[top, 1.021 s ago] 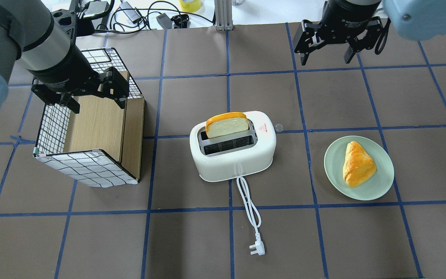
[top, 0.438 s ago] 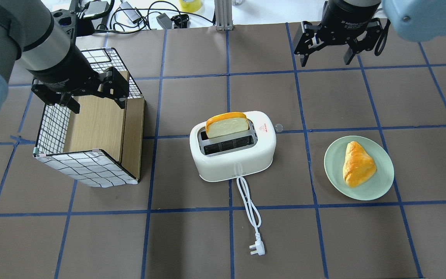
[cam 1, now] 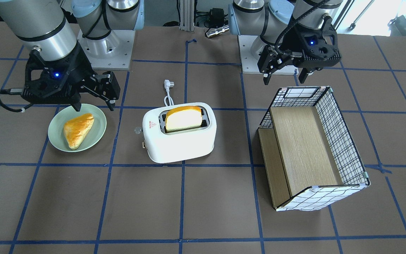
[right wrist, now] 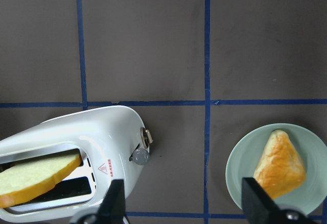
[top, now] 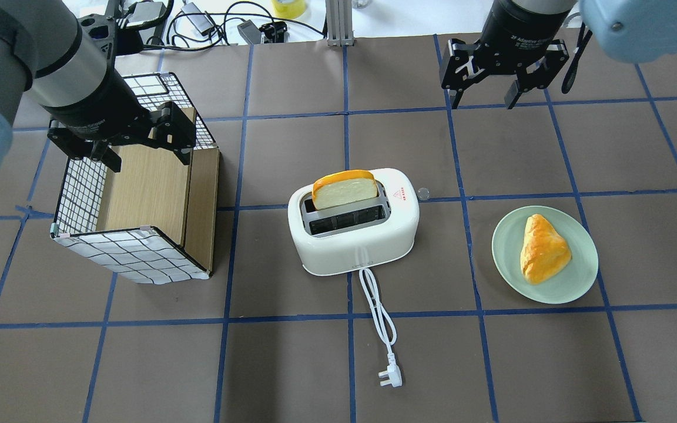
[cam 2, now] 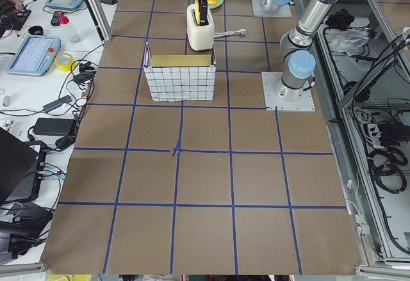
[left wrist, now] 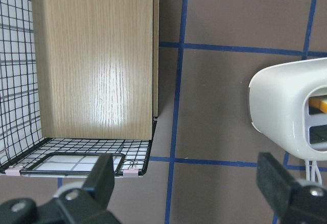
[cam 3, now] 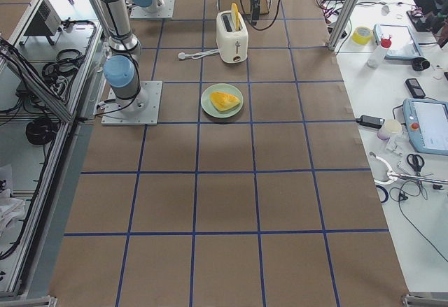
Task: Press toaster with right arm
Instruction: 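Move the right gripper down toward the toaster's side lever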
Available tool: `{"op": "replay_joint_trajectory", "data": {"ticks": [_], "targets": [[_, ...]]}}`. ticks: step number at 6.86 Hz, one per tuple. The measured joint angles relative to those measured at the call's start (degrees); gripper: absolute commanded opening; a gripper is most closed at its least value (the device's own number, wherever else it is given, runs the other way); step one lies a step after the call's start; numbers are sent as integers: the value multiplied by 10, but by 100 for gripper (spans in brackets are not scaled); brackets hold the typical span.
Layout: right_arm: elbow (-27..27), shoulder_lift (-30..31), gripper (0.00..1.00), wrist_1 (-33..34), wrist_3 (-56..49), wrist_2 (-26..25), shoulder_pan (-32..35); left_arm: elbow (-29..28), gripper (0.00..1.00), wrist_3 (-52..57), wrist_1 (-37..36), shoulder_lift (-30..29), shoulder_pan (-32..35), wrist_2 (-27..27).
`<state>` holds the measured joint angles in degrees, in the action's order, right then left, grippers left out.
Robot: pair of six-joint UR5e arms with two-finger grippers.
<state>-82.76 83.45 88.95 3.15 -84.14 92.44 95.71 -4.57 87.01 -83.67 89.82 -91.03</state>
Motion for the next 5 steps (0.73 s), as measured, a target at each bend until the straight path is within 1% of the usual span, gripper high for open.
{"op": "replay_joint_trajectory", "data": {"ticks": [2,3,4,5], "targets": [[-3,-1,0,-72,-2,79,-13,0,100,0,0,0,0,0],[-12,-2,0,-85,-8,110,-30,0,100,0,0,0,0,0],[-31,-2,0,-84,-31,149,-52,0,100,0,0,0,0,0],[-62,-2,0,-68,-71,195,-72,0,100,0,0,0,0,1]]}}
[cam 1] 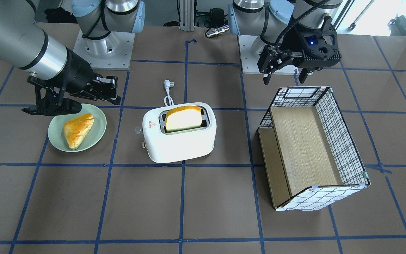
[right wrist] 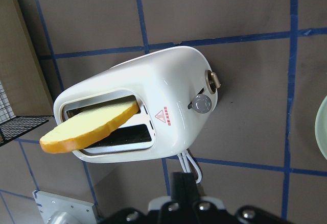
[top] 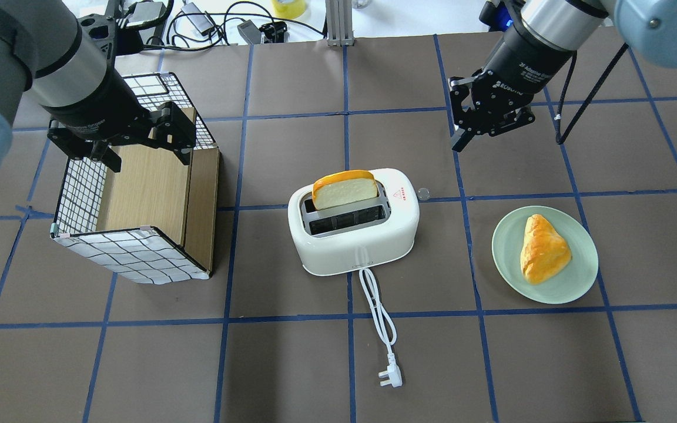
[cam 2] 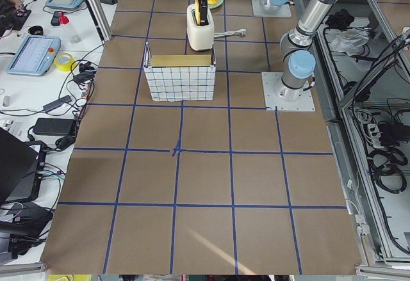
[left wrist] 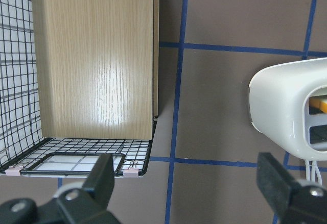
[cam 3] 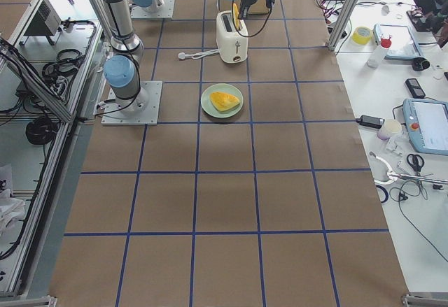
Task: Press toaster with right arm
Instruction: 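Move the right gripper down toward the toaster's side lever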
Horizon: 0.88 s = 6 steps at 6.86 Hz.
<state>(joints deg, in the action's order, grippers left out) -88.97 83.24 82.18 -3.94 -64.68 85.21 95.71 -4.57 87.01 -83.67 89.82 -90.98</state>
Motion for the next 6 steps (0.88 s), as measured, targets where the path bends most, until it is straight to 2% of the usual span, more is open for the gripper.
{"op": "replay_joint_trajectory", "data": {"ticks": [3,6], "targets": [[-131,-2,0,122,-107,103,-42,0,100,0,0,0,0,0],[-219,-6,0,183,-210,195,-80,0,100,0,0,0,0,0]]}}
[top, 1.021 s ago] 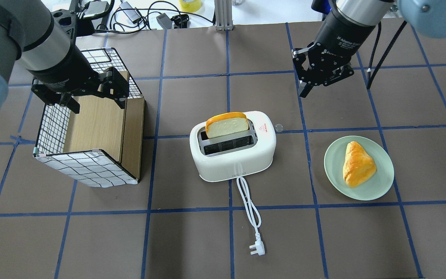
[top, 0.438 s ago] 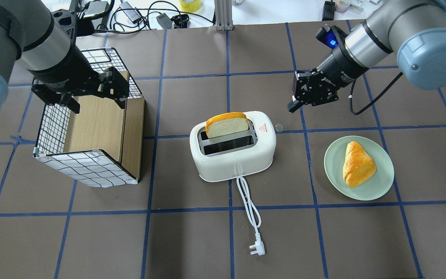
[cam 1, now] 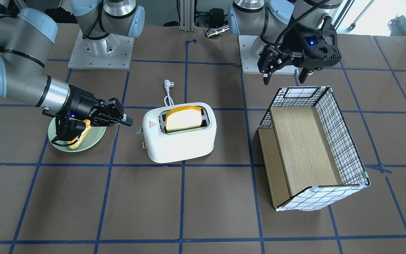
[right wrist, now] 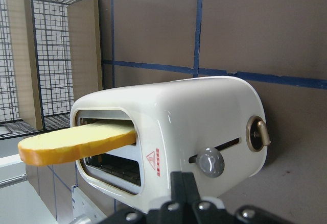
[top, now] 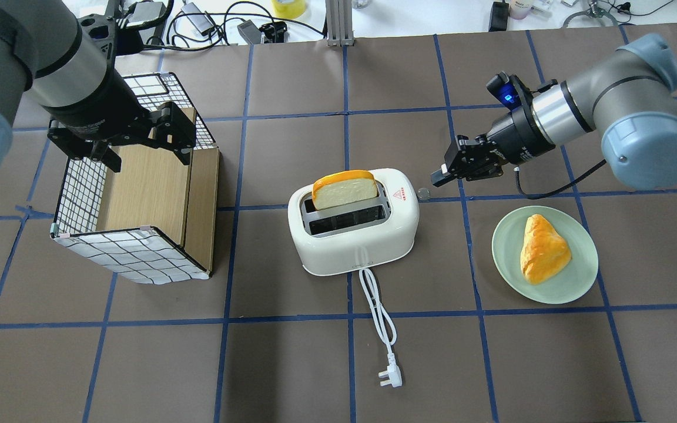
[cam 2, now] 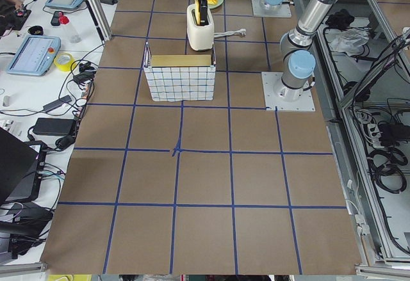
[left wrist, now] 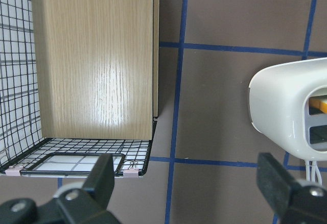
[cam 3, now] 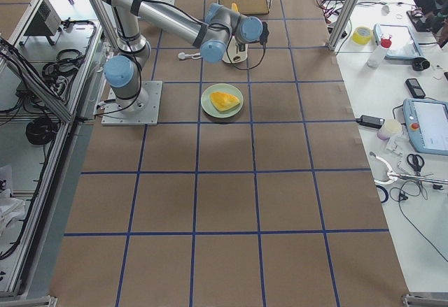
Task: Press toaster with right arm
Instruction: 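Move the right gripper down toward the toaster's side lever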
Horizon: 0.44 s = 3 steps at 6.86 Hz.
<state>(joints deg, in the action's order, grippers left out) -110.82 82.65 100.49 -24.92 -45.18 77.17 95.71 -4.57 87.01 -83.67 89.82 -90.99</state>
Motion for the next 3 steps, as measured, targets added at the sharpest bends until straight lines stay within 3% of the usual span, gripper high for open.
{"op": "replay_joint_trajectory", "data": {"ticks": [3], "targets": [[-25,-16,0,29,-37,41,-3,0,100,0,0,0,0,-1]]}}
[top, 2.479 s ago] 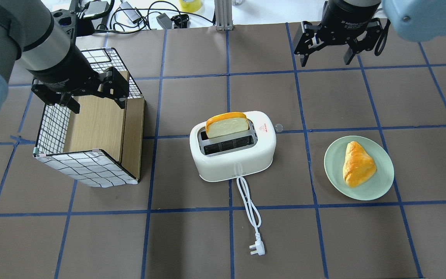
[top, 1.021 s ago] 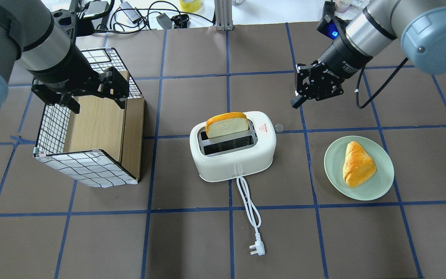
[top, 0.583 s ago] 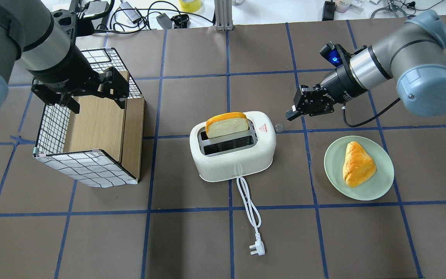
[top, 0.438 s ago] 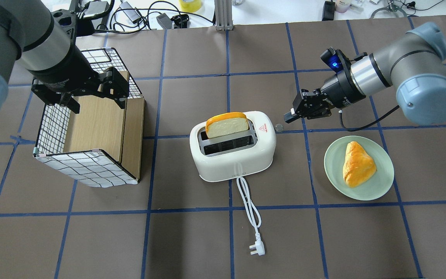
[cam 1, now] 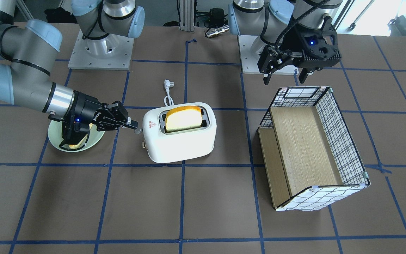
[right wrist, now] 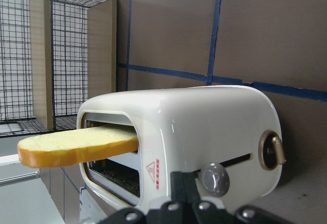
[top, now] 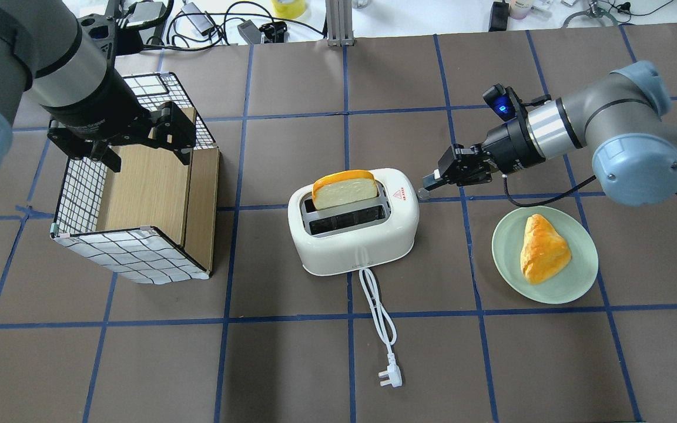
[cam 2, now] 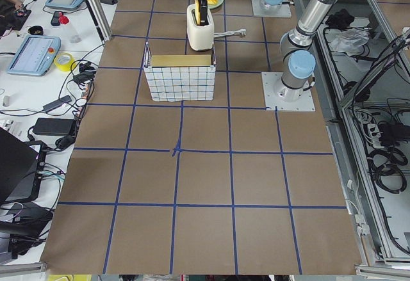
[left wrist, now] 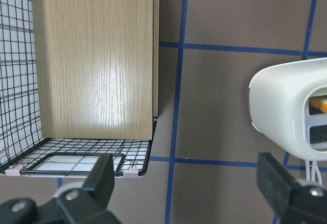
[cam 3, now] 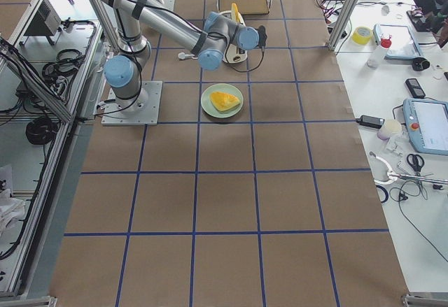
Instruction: Press toaster with right arm
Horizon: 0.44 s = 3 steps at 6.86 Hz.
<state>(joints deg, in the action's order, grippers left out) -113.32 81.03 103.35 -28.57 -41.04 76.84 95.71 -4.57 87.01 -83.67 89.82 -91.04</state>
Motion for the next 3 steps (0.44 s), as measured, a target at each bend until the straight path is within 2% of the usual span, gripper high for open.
{"op": "replay_joint_trajectory", "data": {"ticks": [3], "targets": [[-6,-15,0,14,-12,5,0,0,100,0,0,0,0,0]]}}
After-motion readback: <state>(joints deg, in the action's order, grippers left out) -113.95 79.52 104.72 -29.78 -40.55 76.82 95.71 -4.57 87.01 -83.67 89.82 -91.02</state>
